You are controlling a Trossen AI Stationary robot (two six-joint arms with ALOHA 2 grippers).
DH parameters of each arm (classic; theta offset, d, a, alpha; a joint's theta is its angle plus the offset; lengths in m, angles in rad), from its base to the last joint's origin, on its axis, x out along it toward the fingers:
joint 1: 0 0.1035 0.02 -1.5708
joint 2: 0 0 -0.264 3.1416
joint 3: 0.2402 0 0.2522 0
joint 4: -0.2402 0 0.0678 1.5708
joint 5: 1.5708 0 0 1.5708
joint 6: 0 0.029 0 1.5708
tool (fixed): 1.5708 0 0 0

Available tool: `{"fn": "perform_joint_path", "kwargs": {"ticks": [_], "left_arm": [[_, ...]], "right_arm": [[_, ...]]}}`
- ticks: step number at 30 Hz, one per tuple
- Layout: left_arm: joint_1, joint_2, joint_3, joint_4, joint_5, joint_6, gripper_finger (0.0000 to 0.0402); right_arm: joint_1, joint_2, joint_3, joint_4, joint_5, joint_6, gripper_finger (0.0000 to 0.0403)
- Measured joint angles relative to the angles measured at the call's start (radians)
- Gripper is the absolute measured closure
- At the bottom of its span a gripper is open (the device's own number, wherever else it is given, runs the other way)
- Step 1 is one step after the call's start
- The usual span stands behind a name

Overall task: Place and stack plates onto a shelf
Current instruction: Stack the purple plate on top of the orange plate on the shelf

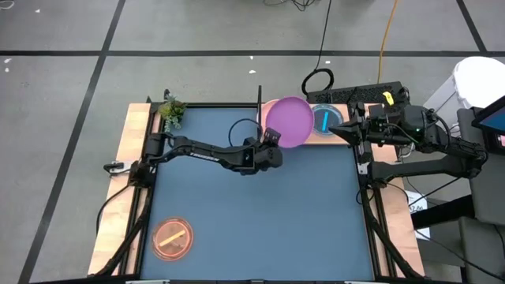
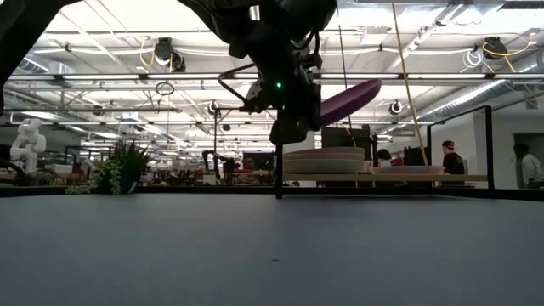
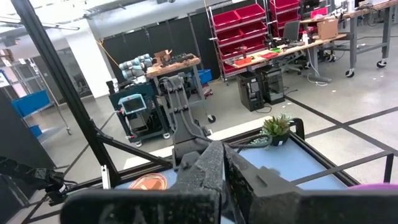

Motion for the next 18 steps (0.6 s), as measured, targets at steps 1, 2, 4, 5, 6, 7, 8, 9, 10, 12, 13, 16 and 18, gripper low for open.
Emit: {"fn": "perform_joint_path", "kwargs": {"ticks": [1, 2, 4, 5, 6, 7, 8, 9, 10, 12, 13, 16, 18], "left_arm": [[0.006, 0.0, 0.0, 0.0, 0.0, -0.011, 0.0384], [0.012, 0.0, 0.0, 0.0, 0.0, -0.015, 0.0381], [0.025, 0.0, 0.0, 0.002, 0.007, -0.011, 0.0377], [0.032, 0.0, 0.0, 0.002, 0.016, -0.007, 0.0376], [0.038, 0.0, 0.0, 0.003, 0.024, -0.003, 0.0375], [0.043, 0.0, 0.0, 0.003, 0.029, -0.003, 0.0375], [0.047, 0.0, 0.0, 0.002, 0.032, -0.003, 0.0374], [0.051, 0.0, 0.0, 0.002, 0.035, -0.003, 0.0373], [0.054, 0.0, 0.0, 0.002, 0.037, -0.003, 0.0373], [0.063, -0.001, 0.0, 0.002, 0.042, -0.003, 0.0372], [0.069, -0.001, 0.0, 0.002, 0.053, -0.002, 0.0372], [0.085, -0.001, 0.0, 0.001, 0.082, 0.008, 0.0371], [0.093, -0.001, 0.0, -0.001, 0.087, 0.012, 0.037]], "right_arm": [[0.0, 0.0, 0.0, 0.0, 0.0, 0.0, 0.0403], [0.0, 0.001, 0.0, 0.0, 0.0, 0.0, 0.0403], [0.0, 0.001, 0.0, -0.001, 0.0, 0.0, 0.0403], [0.0, 0.001, 0.0, -0.001, 0.0, 0.0, 0.0403], [0.0, 0.001, 0.0, -0.001, 0.0, 0.002, 0.0403], [0.0, 0.001, 0.0, -0.001, 0.0, 0.008, 0.0403], [0.0, 0.001, 0.0, -0.001, 0.0, 0.013, 0.0403], [0.0, 0.001, 0.0, -0.001, 0.0, 0.02, 0.0403], [0.0, 0.001, 0.0, -0.001, 0.0, 0.024, 0.0403], [0.0, 0.001, 0.0, -0.001, 0.0, 0.025, 0.0403], [0.0, 0.001, 0.0, -0.001, 0.0, 0.025, 0.0403], [0.0, 0.001, 0.0, 0.0, 0.0, 0.026, 0.0403], [0.0, 0.001, 0.0, 0.0, 0.0, 0.026, 0.0403]]}}
